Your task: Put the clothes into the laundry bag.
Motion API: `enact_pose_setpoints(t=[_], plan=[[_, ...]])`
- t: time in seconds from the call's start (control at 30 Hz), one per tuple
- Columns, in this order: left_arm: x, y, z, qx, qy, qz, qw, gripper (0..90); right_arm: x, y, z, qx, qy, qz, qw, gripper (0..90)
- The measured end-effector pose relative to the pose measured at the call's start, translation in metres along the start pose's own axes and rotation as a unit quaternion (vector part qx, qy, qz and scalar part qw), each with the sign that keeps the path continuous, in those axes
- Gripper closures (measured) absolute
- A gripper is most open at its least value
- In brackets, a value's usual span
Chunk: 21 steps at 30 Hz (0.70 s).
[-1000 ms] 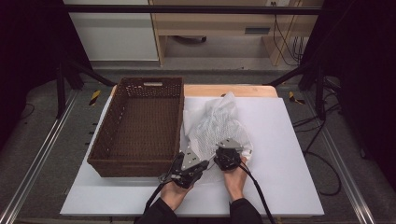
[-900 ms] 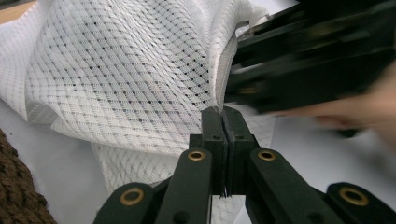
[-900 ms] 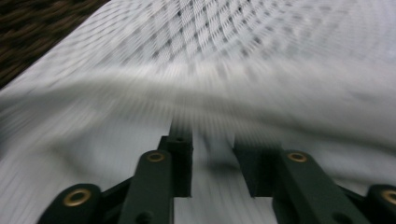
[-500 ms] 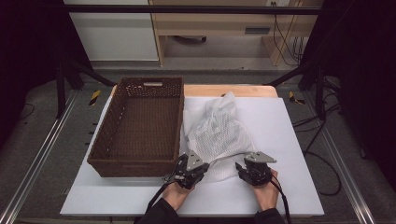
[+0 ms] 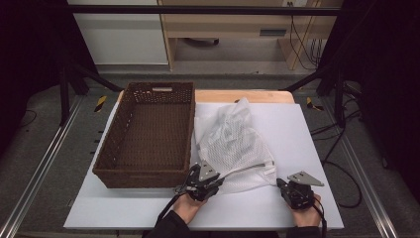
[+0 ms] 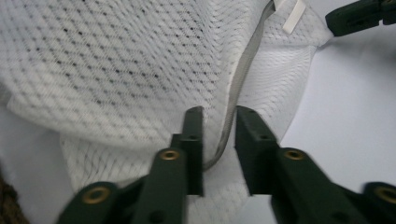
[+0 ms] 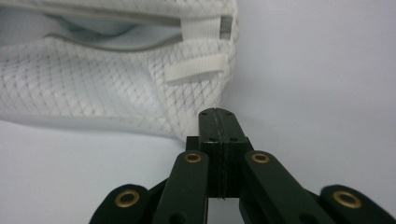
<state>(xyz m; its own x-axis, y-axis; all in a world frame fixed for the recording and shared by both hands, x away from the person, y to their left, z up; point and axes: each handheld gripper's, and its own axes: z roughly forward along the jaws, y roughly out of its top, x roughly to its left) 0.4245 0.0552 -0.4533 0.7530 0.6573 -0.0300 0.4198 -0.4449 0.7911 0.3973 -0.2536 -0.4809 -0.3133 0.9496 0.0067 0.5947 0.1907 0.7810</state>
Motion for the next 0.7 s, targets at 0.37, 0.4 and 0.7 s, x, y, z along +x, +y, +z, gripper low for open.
enact_pose_setpoints(t=[0.37,0.4,0.7], plan=[[0.004,-0.045,-0.028,0.025,0.045,-0.019,0.9985,49.0,-0.002,0.014,0.028,-0.01,0.004,0.003,0.9999,53.7],[0.007,-0.048,-0.024,0.028,0.046,-0.03,0.9981,50.3,-0.003,0.014,0.031,0.002,0.006,0.008,1.0,56.8],[0.008,-0.052,-0.013,0.022,0.07,-0.021,0.997,62.8,-0.012,0.007,0.006,-0.006,0.021,0.014,0.9997,87.3]])
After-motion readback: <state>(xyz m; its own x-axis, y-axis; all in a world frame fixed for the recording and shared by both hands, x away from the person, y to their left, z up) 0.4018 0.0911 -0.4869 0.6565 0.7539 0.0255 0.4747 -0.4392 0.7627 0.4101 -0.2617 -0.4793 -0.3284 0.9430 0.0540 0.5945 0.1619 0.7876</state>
